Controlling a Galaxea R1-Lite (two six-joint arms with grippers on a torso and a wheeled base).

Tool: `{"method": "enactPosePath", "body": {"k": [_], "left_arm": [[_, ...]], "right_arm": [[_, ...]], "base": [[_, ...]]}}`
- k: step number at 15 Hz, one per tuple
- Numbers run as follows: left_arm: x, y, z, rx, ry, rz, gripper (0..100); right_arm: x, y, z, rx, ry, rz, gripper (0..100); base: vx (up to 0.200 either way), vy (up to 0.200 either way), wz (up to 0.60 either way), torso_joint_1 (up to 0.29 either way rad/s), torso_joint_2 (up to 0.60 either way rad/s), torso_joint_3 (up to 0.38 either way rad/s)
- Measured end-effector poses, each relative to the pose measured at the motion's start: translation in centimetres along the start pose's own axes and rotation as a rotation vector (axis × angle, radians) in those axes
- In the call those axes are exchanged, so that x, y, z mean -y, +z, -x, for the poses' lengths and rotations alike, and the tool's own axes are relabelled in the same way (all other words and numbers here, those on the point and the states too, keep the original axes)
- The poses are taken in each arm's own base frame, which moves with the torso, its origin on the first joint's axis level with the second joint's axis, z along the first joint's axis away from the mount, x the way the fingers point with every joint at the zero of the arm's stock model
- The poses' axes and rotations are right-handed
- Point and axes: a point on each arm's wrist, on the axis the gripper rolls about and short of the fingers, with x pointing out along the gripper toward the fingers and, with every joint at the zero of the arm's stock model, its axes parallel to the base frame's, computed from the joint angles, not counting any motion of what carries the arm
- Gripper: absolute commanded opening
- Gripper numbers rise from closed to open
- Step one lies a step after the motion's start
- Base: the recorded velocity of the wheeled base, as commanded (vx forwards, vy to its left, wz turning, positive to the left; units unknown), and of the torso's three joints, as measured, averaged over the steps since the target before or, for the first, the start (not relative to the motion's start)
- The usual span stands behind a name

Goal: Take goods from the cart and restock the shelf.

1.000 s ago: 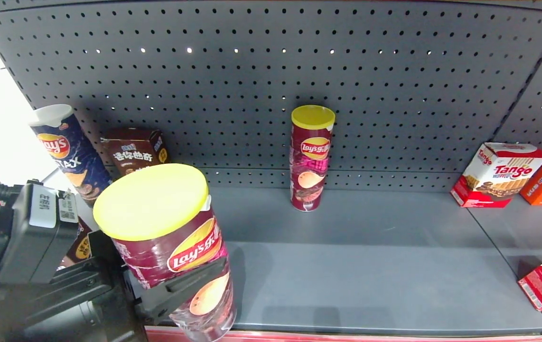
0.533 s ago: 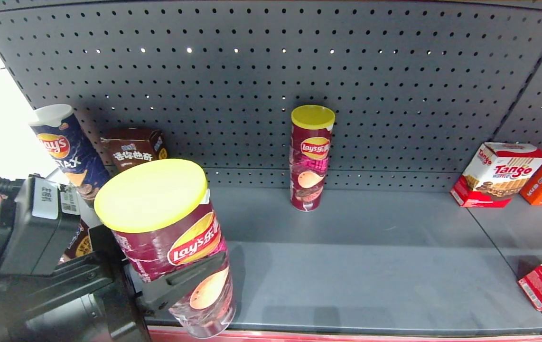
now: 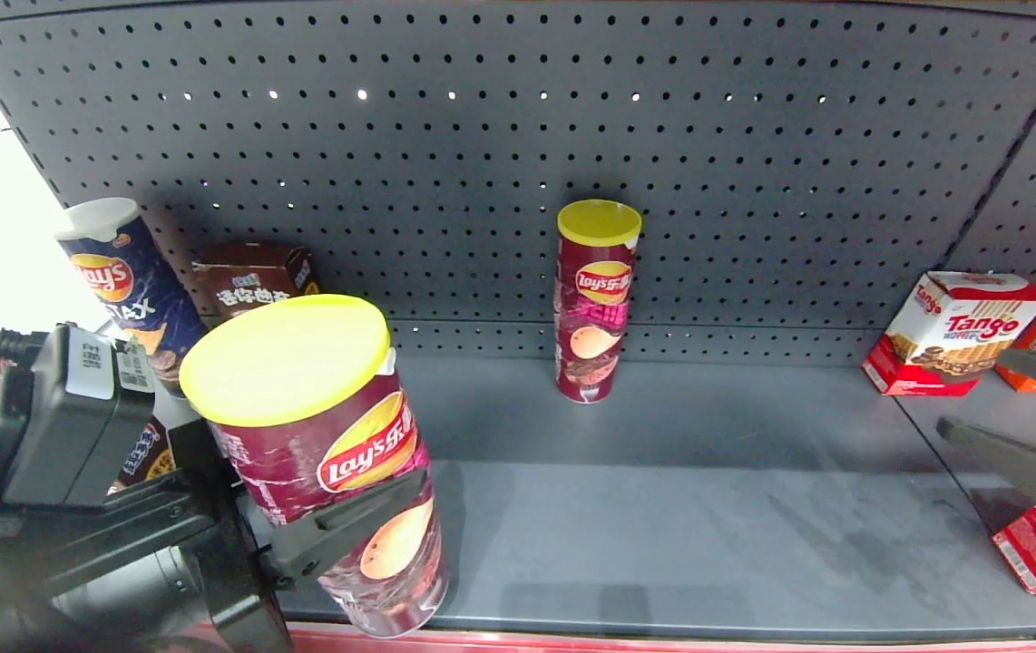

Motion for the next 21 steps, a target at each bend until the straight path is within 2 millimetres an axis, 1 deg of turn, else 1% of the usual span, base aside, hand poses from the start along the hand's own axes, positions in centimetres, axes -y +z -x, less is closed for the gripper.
{"method": "enactPosePath", "body": {"k": [2, 5, 7, 10, 12, 13, 17, 21], "left_arm": [[0.0, 0.0, 0.0, 0.000, 0.003, 0.000, 0], [-0.2, 0.0, 0.1, -0.002, 0.015, 0.000, 0], [-0.3, -0.1, 0.1, -0.005, 0.018, 0.001, 0], [-0.3, -0.2, 0.1, -0.010, 0.019, 0.002, 0], [-0.3, -0.3, 0.1, -0.012, 0.020, 0.003, 0], [-0.3, -0.4, 0.2, -0.015, 0.024, 0.004, 0], [-0.7, -0.5, 0.3, -0.022, 0.040, 0.006, 0], [-0.7, -0.7, 0.1, -0.029, 0.041, 0.012, 0]], "right_arm": [[0.7, 0.3, -2.8, -0.005, 0.066, -0.003, 100], [1.5, 1.0, -6.1, -0.016, 0.167, -0.006, 100], [1.9, 0.9, -8.1, -0.019, 0.203, 0.031, 100], [2.9, 0.3, -11.1, 0.018, 0.257, 0.117, 100], [3.3, 0.0, -13.2, 0.024, 0.296, 0.131, 100], [3.5, 0.0, -14.1, 0.035, 0.351, 0.133, 100], [4.2, -0.2, -17.0, 0.055, 0.441, 0.155, 100], [4.5, -1.2, -18.7, 0.044, 0.491, 0.163, 100]], "base": [[0.000, 0.000, 0.00, 0.000, 0.00, 0.000], [0.000, 0.000, 0.00, 0.000, 0.00, 0.000], [0.000, 0.000, 0.00, 0.000, 0.00, 0.000], [0.000, 0.000, 0.00, 0.000, 0.00, 0.000], [0.000, 0.000, 0.00, 0.000, 0.00, 0.000], [0.000, 0.000, 0.00, 0.000, 0.00, 0.000], [0.000, 0.000, 0.00, 0.000, 0.00, 0.000], [0.000, 0.000, 0.00, 0.000, 0.00, 0.000]]}}
